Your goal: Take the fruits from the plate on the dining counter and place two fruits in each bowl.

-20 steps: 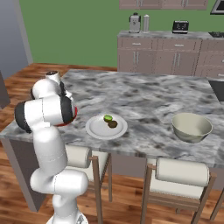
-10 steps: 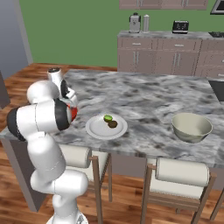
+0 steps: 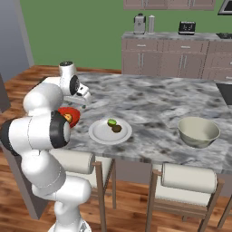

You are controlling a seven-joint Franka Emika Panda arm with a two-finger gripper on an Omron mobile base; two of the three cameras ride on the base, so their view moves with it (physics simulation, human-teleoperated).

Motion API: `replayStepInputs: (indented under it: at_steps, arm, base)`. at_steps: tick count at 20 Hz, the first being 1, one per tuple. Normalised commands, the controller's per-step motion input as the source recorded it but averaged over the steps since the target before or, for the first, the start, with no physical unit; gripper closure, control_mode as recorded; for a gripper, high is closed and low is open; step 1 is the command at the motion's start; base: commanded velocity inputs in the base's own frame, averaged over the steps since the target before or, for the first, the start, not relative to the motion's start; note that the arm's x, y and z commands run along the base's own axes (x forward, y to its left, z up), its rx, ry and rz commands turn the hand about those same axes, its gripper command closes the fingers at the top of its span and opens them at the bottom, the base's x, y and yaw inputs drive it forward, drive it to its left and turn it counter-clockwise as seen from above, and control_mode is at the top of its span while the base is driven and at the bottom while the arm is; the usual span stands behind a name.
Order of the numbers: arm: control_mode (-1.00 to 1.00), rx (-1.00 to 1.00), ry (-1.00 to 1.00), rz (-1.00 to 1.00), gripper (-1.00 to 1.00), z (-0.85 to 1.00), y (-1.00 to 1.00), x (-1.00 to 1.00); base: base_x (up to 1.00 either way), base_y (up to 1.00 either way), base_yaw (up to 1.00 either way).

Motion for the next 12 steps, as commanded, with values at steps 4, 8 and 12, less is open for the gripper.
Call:
replayStepInputs:
  at_steps: [4, 8, 12]
  arm:
    - [-1.00, 0.00, 0.00, 0.03, -1.00, 0.06, -0.97, 0.00]
    - [-1.00, 0.00, 0.00, 0.01, -1.00, 0.00, -0.73, 0.01]
    - [-1.00, 0.00, 0.00, 0.01, -1.00, 0.00, -0.45, 0.09]
  base:
    - [0.00, 0.00, 0.00]
    - [0.00, 0.00, 0.00]
    - [0.00, 0.00, 0.00]
